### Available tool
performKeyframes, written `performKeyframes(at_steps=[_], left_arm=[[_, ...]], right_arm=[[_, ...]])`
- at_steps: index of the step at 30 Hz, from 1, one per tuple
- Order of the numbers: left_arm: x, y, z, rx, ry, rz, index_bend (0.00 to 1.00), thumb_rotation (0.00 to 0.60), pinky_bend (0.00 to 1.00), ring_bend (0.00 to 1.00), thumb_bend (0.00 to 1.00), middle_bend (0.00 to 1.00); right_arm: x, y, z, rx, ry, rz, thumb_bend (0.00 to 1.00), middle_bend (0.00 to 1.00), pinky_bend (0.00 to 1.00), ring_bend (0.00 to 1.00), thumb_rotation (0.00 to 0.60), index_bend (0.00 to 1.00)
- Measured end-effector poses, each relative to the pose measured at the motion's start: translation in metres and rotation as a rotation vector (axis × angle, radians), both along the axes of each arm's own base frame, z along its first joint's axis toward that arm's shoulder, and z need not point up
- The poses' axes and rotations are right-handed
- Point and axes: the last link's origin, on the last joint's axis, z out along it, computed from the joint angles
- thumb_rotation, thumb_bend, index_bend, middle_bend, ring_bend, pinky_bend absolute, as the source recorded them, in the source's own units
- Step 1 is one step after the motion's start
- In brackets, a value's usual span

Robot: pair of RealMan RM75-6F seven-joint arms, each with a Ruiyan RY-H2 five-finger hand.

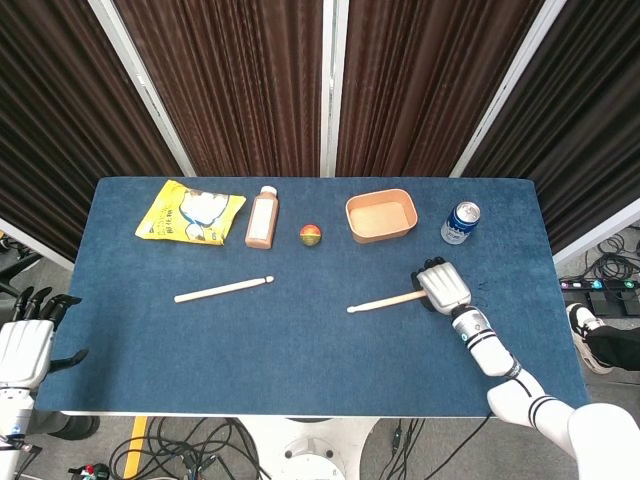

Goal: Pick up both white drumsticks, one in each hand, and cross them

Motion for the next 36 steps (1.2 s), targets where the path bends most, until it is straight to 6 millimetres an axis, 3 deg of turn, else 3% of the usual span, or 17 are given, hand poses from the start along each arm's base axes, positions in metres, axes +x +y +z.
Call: performKeyframes(at_steps=[4,12,17,21,26,32,36], left_arm=[[0.000,0.002,0.000,-0.001,0.000,-0.002,0.24,0.600,0.05,0.08,0.03,0.22],[0.013,0.024,-0.002,-0.032,0.007,-0.078,0.25,0.600,0.10,0.09,0.03,0.22],[0.034,0.053,-0.005,-0.074,-0.018,-0.148,0.29,0.600,0.23,0.22,0.05,0.28],[0.053,0.076,-0.015,-0.125,-0.049,-0.187,0.36,0.600,0.38,0.36,0.13,0.34],[0.082,0.106,-0.041,-0.205,-0.086,-0.201,0.41,0.600,0.54,0.49,0.20,0.42],[0.109,0.122,-0.083,-0.273,-0.079,-0.192,0.41,0.600,0.60,0.55,0.22,0.46],[0.118,0.128,-0.112,-0.314,-0.033,-0.162,0.41,0.600,0.60,0.56,0.23,0.46]], right_arm=[[0.001,0.000,-0.001,-0.001,0.006,0.010,0.36,0.58,0.28,0.35,0.600,0.60],[0.004,0.004,0.012,-0.020,-0.028,0.039,0.68,0.65,0.35,0.43,0.600,0.69],[0.006,0.009,0.036,-0.048,-0.112,0.037,0.79,0.66,0.35,0.44,0.600,0.69],[0.013,0.013,0.065,-0.083,-0.203,0.036,0.81,0.66,0.35,0.44,0.600,0.69],[0.027,0.018,0.109,-0.150,-0.306,0.048,0.81,0.66,0.35,0.44,0.600,0.69],[0.036,0.021,0.152,-0.238,-0.381,0.049,0.81,0.65,0.35,0.44,0.600,0.69],[0.032,0.023,0.155,-0.238,-0.384,0.032,0.81,0.65,0.35,0.44,0.600,0.69]])
